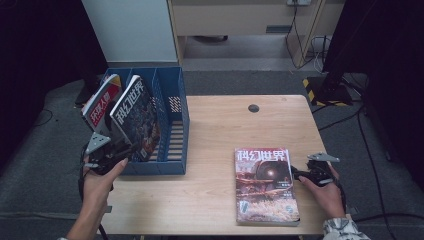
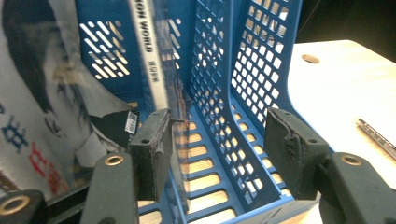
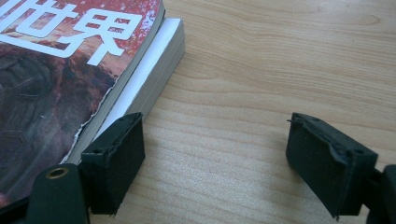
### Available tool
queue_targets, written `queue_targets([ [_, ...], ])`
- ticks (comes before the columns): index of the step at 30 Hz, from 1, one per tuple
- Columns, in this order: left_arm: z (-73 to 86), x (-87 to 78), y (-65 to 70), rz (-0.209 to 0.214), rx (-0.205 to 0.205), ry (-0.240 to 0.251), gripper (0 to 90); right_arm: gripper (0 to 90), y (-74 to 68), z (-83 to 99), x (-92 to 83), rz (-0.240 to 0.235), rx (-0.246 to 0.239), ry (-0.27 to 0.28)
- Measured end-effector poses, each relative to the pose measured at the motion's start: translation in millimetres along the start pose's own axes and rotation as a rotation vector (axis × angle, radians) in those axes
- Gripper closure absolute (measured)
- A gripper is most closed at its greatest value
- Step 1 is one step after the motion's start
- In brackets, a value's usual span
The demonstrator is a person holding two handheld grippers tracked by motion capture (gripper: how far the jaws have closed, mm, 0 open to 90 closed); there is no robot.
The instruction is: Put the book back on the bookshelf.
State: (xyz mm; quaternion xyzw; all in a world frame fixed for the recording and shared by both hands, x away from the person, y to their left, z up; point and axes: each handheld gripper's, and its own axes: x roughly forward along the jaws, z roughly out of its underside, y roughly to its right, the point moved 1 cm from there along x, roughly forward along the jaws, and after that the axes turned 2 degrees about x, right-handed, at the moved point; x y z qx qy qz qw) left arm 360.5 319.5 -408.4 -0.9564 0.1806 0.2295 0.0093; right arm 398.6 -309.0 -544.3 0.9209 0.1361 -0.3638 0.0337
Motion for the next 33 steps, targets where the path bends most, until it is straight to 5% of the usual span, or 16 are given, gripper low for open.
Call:
queue_targets([
  [33, -6.9, 44.1, 55.7, 0.138, 0.067, -0.056, 38.0, 18.5, 0.1, 0.0, 0.3, 0.006, 0.003, 0.001],
])
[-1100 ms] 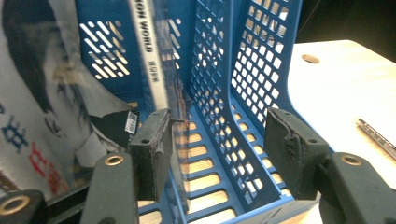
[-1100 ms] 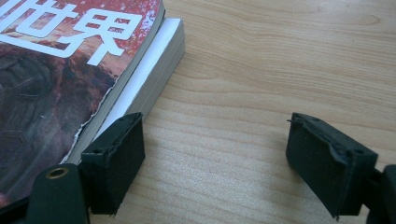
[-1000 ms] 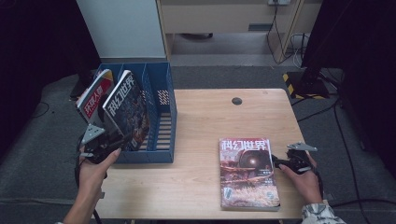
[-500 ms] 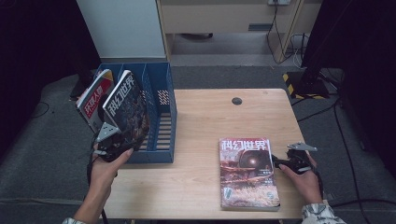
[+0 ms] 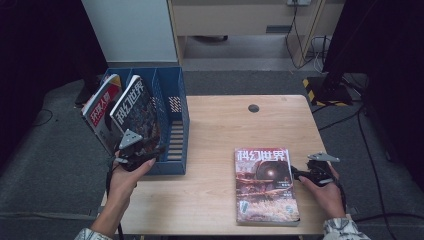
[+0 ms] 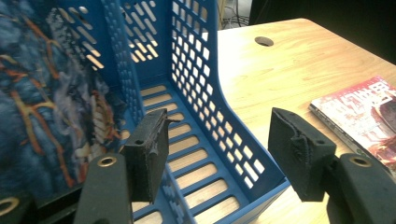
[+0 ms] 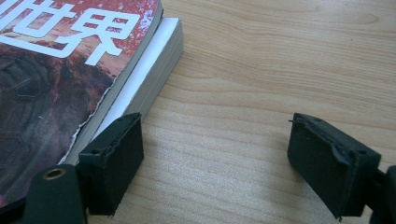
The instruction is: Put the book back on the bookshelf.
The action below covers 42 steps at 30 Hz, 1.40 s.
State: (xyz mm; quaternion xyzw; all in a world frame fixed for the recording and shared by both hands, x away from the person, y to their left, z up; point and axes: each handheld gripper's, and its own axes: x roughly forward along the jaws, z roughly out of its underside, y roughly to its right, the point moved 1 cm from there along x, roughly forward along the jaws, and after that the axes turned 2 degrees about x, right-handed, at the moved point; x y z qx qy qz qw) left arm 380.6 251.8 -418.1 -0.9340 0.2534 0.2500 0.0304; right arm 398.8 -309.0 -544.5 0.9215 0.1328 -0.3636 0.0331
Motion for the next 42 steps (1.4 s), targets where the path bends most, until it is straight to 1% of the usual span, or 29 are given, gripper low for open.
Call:
queue_targets([
  [3, -0.6, 2.7, 3.0, 0.007, 0.003, -0.002, 37.6, 18.5, 0.0, 0.0, 0.0, 0.0, 0.0, 0.0],
  [8, -1.7, 12.4, 12.1, 0.03, 0.012, -0.011, 37.2, 18.4, -0.2, 0.0, -0.1, 0.001, 0.003, -0.001],
  [15, -2.9, 20.9, 19.8, 0.044, 0.013, -0.016, 36.9, 18.4, -0.2, 0.0, -0.1, 0.001, 0.003, -0.001],
  [16, -3.3, 23.4, 23.1, 0.052, 0.013, -0.016, 36.8, 18.4, -0.2, 0.0, -0.1, 0.001, 0.003, -0.001],
  [17, -3.3, 23.4, 23.1, 0.052, 0.013, -0.016, 36.8, 18.4, -0.2, 0.0, -0.1, 0.001, 0.003, -0.001],
  [19, -3.8, 28.1, 29.8, 0.067, 0.019, -0.017, 36.8, 18.4, -0.1, 0.0, 0.0, 0.002, 0.002, -0.001],
  [20, -3.8, 28.1, 29.8, 0.067, 0.019, -0.017, 36.7, 18.4, -0.1, 0.0, 0.0, 0.002, 0.002, -0.001],
  [24, -5.3, 39.4, 45.1, 0.101, 0.041, -0.025, 36.5, 17.9, -0.3, -0.4, -0.1, 0.004, 0.005, -0.005],
  [28, -6.2, 49.0, 60.4, 0.107, 0.083, -0.034, 36.6, 16.4, 0.6, -1.4, -0.8, 0.002, -0.008, -0.015],
  [29, -6.4, 51.4, 64.2, 0.114, 0.087, -0.034, 36.6, 16.4, -0.3, -2.1, -1.7, 0.005, -0.003, -0.007],
  [30, -6.6, 53.6, 67.7, 0.121, 0.093, -0.035, 36.4, 16.4, 0.1, -3.3, -3.3, 0.008, -0.013, 0.003],
  [32, -6.9, 57.9, 74.8, 0.136, 0.105, -0.038, 36.2, 16.6, -1.6, -5.7, -7.1, 0.016, -0.004, 0.027],
  [35, -6.7, 65.7, 86.0, 0.158, 0.12, -0.038, 35.7, 20.0, -4.6, -8.7, -14.9, 0.007, -0.016, 0.053],
  [36, -6.4, 68.8, 89.5, 0.168, 0.119, -0.035, 35.5, 22.0, -6.4, -9.5, -18.1, 0.002, -0.018, 0.058],
  [37, -6.4, 68.8, 89.5, 0.168, 0.119, -0.035, 35.4, 22.0, -6.4, -9.5, -18.1, 0.002, -0.018, 0.058],
  [38, -5.8, 73.5, 94.0, 0.182, 0.111, -0.031, 35.4, 24.3, -7.8, -10.5, -21.2, -0.005, -0.031, 0.068],
  [39, -5.2, 80.5, 101.0, 0.197, 0.105, -0.033, 35.1, 28.6, -12.6, -12.4, -28.4, -0.029, -0.037, 0.092],
  [40, -4.8, 84.7, 105.4, 0.206, 0.102, -0.035, 34.6, 30.0, -14.0, -12.7, -30.4, -0.039, -0.046, 0.096],
  [42, -3.1, 93.0, 114.2, 0.222, 0.109, -0.045, 34.1, 32.9, -18.8, -13.0, -34.2, -0.06, -0.067, 0.111],
])
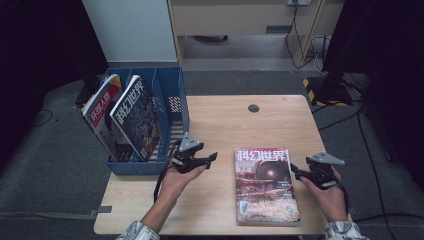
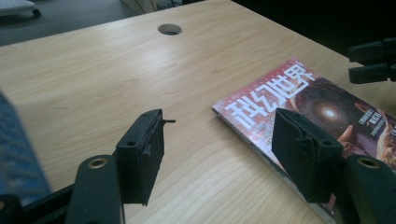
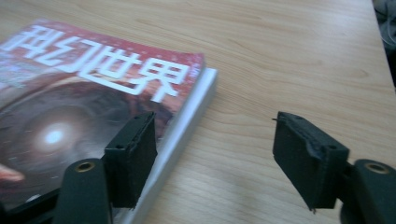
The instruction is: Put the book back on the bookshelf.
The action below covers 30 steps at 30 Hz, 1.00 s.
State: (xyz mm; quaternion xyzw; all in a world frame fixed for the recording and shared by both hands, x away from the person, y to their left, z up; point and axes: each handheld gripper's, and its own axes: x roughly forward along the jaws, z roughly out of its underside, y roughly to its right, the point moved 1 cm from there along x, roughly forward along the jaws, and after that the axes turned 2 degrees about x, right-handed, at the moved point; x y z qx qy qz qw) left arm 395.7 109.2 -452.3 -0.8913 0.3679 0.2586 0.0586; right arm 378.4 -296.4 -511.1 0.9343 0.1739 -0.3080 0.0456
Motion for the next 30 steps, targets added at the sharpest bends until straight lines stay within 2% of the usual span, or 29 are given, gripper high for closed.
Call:
queue_targets([
  [1, 0.0, 0.0, 0.0, 0.0, 0.0, 0.0, 34.1, 32.9, 0.0, 0.0, 0.0, 0.0, 0.0, 0.0],
  [3, 3.8, 15.5, 9.7, 0.028, -0.011, -0.007, 33.8, 37.0, -7.7, -2.8, -2.7, -0.038, -0.017, 0.028],
  [4, 3.8, 15.5, 9.7, 0.028, -0.011, -0.007, 33.8, 37.0, -7.7, -2.8, -2.7, -0.038, -0.017, 0.028],
  [5, 8.2, 26.3, 15.7, 0.051, -0.021, -0.021, 33.7, 39.5, -12.3, -3.8, -2.0, -0.058, -0.027, 0.034],
  [10, 18.9, 41.5, 30.1, 0.057, 0.042, -0.09, 31.0, 42.6, -24.0, -4.6, 4.5, -0.119, -0.055, 0.024],
  [13, 24.6, 46.2, 35.1, 0.073, 0.046, -0.113, 29.7, 41.7, -27.5, -5.3, 7.2, -0.133, -0.053, 0.021],
  [15, 31.7, 54.3, 43.2, 0.1, 0.04, -0.135, 29.7, 38.2, -30.1, -5.0, 12.7, -0.152, -0.047, 0.005],
  [17, 33.2, 57.0, 46.2, 0.105, 0.044, -0.141, 29.2, 35.1, -31.2, -4.2, 17.6, -0.158, -0.041, -0.008],
  [19, 38.3, 63.9, 53.7, 0.12, 0.06, -0.172, 27.6, 33.2, -31.4, -3.3, 22.1, -0.166, -0.037, -0.024],
  [26, 47.7, 73.4, 62.2, 0.145, 0.057, -0.207, 25.6, 27.6, -30.6, -0.7, 28.6, -0.174, -0.017, -0.05],
  [30, 49.0, 74.6, 61.0, 0.159, 0.028, -0.207, 24.1, 26.6, -31.4, -0.8, 29.5, -0.173, -0.024, -0.052],
])
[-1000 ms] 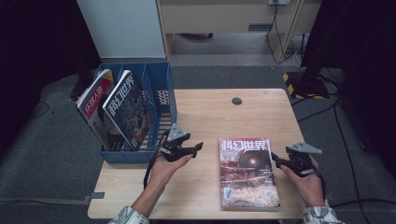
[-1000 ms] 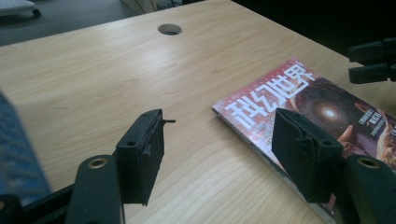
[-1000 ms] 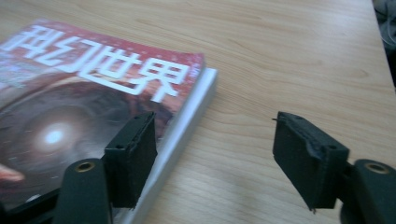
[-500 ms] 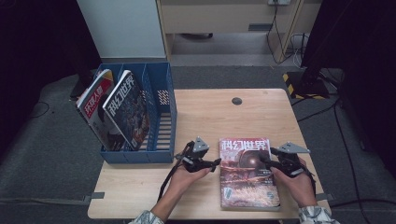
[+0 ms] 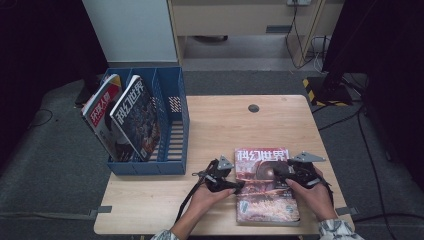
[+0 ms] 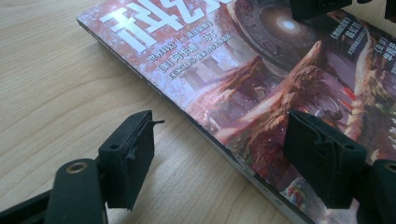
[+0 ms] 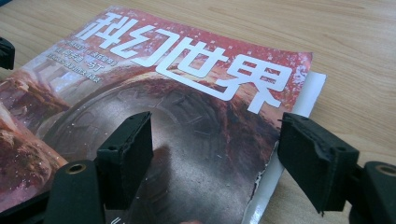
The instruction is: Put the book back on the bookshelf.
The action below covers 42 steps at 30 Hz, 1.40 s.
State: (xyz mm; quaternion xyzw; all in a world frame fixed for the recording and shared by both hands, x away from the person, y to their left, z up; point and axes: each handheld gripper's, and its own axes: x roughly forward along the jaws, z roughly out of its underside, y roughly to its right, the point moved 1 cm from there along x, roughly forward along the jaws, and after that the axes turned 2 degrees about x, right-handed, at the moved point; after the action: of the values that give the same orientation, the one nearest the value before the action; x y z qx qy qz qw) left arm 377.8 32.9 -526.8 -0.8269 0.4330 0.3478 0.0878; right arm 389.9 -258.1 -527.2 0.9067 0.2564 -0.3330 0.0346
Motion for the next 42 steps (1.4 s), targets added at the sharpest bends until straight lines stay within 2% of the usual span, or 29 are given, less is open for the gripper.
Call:
queue_targets([
  [6, 2.5, 0.7, -0.4, 0.034, -0.022, -0.01, 21.7, 27.3, -2.5, -2.4, 8.0, -0.04, -0.02, 0.017],
  [10, 3.1, 2.2, -1.7, 0.05, -0.03, -0.007, 21.3, 27.2, -3.4, -2.9, 9.8, -0.04, -0.025, 0.023],
  [15, 2.1, 8.0, -6.2, 0.071, -0.058, -0.009, 16.0, 24.8, -4.8, -3.3, 9.9, -0.044, -0.019, 0.017],
  [18, 1.1, 11.9, -11.9, 0.107, -0.084, -0.009, 14.1, 24.3, -5.0, -2.9, 10.4, -0.044, -0.02, 0.019],
  [20, -1.2, 13.6, -13.7, 0.112, -0.074, -0.016, 14.9, 24.1, -5.0, -2.8, 10.5, -0.044, -0.017, 0.019],
  [25, -5.2, 17.3, -17.3, 0.126, -0.08, -0.016, 14.4, 23.6, -4.9, -2.5, 10.7, -0.047, -0.01, 0.019],
  [27, -5.4, 17.0, -17.9, 0.128, -0.089, -0.015, 16.7, 23.6, -4.8, -2.3, 10.7, -0.048, -0.011, 0.019],
  [29, -6.0, 14.4, -22.7, 0.133, -0.121, -0.015, 21.7, 23.6, -4.8, -2.3, 10.7, -0.048, -0.011, 0.019],
  [32, -10.2, 10.0, -26.8, 0.14, -0.152, -0.003, 32.5, 23.7, -4.4, -2.3, 10.8, -0.05, -0.01, 0.019],
  [36, -18.5, 3.7, -29.5, 0.154, -0.149, 0.026, 46.9, 24.1, -3.2, -2.3, 10.5, -0.053, -0.011, 0.018],
  [39, -27.9, 3.7, -30.4, 0.156, -0.138, 0.001, 49.7, 24.8, -2.8, -2.2, 10.7, -0.054, -0.003, 0.023],
  [42, -33.3, 6.2, -32.8, 0.155, -0.147, -0.016, 50.6, 25.1, -2.7, -2.2, 10.8, -0.05, -0.004, 0.026],
])
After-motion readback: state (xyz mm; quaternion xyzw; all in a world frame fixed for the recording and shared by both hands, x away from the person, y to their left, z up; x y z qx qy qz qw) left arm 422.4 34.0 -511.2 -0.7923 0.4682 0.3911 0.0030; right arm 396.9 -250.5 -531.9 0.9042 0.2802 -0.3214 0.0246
